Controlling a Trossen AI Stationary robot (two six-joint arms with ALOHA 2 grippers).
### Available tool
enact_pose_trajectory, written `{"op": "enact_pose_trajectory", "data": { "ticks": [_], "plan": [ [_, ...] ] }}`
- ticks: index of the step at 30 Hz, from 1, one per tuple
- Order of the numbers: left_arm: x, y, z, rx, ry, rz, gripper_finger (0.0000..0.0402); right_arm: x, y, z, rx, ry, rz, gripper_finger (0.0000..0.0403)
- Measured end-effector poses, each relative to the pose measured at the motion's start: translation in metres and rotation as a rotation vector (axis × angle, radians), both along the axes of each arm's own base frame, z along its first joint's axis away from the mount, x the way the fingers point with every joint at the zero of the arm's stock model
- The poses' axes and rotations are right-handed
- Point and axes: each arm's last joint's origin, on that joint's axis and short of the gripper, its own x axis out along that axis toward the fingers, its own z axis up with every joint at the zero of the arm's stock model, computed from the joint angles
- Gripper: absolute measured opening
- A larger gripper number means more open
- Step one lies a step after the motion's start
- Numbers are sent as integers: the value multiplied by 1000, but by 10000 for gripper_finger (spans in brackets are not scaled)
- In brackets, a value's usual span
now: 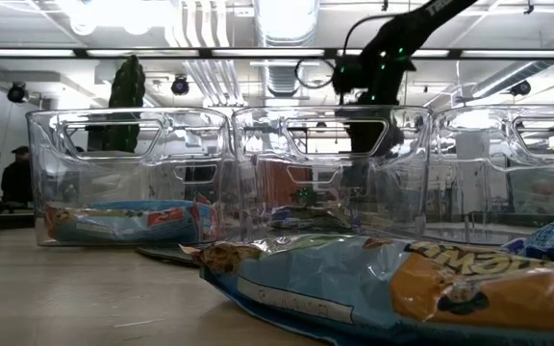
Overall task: Pick and place Granola Bars by type
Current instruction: Put the blue granola bar into the middle transparent bin
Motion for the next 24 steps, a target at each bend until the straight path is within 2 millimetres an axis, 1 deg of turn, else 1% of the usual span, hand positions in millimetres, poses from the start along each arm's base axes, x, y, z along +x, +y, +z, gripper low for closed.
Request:
{"op": "enact_pose_trajectory", "data": {
  "ticks": [11, 20, 24],
  "plan": [
    [0, 0, 0, -2, 1, 7, 0, 14, -9, -49, 104, 100, 38, 214],
    [0, 0, 0, 0, 1, 7, 0, 18, -14, -78, 149, 168, 50, 214],
    [0, 0, 0, -1, 1, 7, 0, 18, -16, -86, 147, 196, 40, 214]
  ]
}}
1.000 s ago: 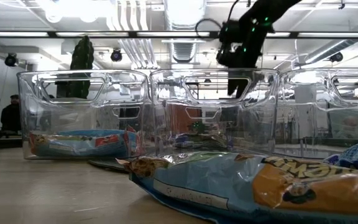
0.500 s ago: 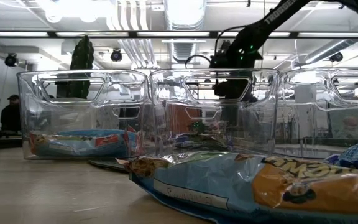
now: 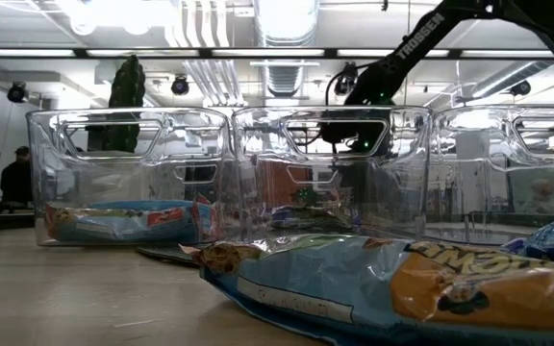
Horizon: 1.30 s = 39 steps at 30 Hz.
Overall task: Pick and place Granola Bars by type
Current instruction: Put the blue granola bar into the middle transparent bin
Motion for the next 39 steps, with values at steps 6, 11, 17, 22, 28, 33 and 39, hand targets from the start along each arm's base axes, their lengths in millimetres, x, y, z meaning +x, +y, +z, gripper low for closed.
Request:
{"op": "enact_pose_trajectory", "data": {
  "ticks": [6, 11, 17, 22, 28, 33, 39],
  "plan": [
    [0, 0, 0, -4, -1, 0, 0, -2, -2, 4, -71, 37, -9, 214],
    [0, 1, 0, -6, -1, 19, 0, -8, -7, 8, -85, 39, -14, 214],
    [0, 1, 0, -14, -3, 21, 0, -8, -9, 3, -57, 30, -4, 214],
    [0, 1, 0, -16, -3, 21, 0, -7, -9, -1, -46, 34, 2, 214],
    [0, 1, 0, -17, -3, 21, 0, -6, -9, -10, -13, 34, 3, 206],
    [0, 1, 0, -17, -4, 21, 0, -6, -10, -10, -13, 31, 1, 165],
    [0, 1, 0, -17, -4, 21, 0, -6, -9, -9, 6, 12, 6, 83]
  ]
}}
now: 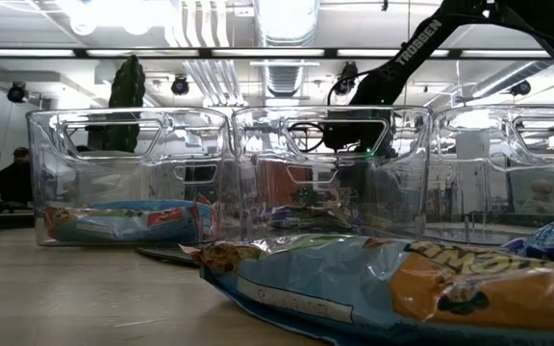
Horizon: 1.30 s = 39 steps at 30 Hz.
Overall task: Pick and place Granola Bars by type
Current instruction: Put the blue granola bar into the middle transparent bin
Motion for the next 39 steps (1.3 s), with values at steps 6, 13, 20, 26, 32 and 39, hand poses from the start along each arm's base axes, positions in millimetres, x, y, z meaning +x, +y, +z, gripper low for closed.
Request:
{"op": "enact_pose_trajectory", "data": {
  "ticks": [6, 13, 20, 26, 32, 39],
  "plan": [
    [0, 0, 0, 0, 0, 0, 0, -2, 2, 11, -13, -16, 7, 47],
    [0, 0, 0, 0, 0, 0, 0, -11, 10, 60, -90, -124, 22, 47],
    [0, 0, 0, 10, 2, 1, 0, -24, 41, 129, -102, -389, 124, 40],
    [0, 0, 0, 19, 3, 2, 0, -27, 87, 173, -106, -556, 260, 39],
    [0, 0, 0, 22, 4, 3, 0, -12, 139, 185, -46, -627, 394, 38],
    [0, 0, 0, 22, 4, 3, 0, 20, 182, 172, 24, -645, 488, 38]
  ]
}}
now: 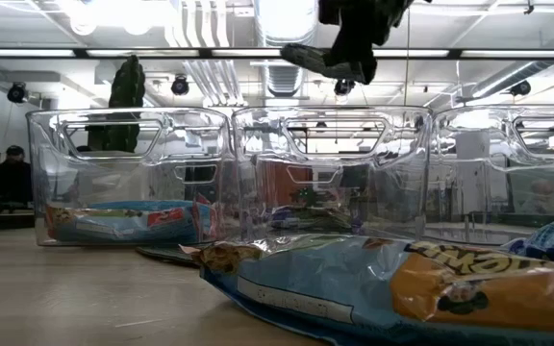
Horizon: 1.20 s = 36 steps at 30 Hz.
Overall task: Pick and place Granola Bars by type
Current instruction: Put the blue granola bar into the middle transparent bin
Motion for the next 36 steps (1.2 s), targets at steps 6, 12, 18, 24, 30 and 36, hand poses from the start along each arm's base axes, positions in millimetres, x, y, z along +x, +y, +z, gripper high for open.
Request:
{"op": "enact_pose_trajectory", "data": {
  "ticks": [6, 12, 18, 24, 30, 36],
  "plan": [
    [0, 0, 0, -2, 0, 0, 0, 30, 24, -39, -1, 111, 103, 38],
    [0, 0, 0, -2, 0, -1, 0, 51, 32, -81, -14, 220, 180, 38],
    [-1, 0, 0, -2, -2, -1, 0, 56, 31, -95, -26, 255, 194, 41],
    [-1, 0, 0, -3, -2, -1, 0, 56, 30, -96, -69, 262, 173, 73],
    [-1, 0, 0, 2, -2, -1, 0, 56, 30, -96, -62, 265, 164, 124],
    [-4, -1, -5, 13, 54, -24, 0, 53, 30, -85, -62, 232, 154, 142]
  ]
}}
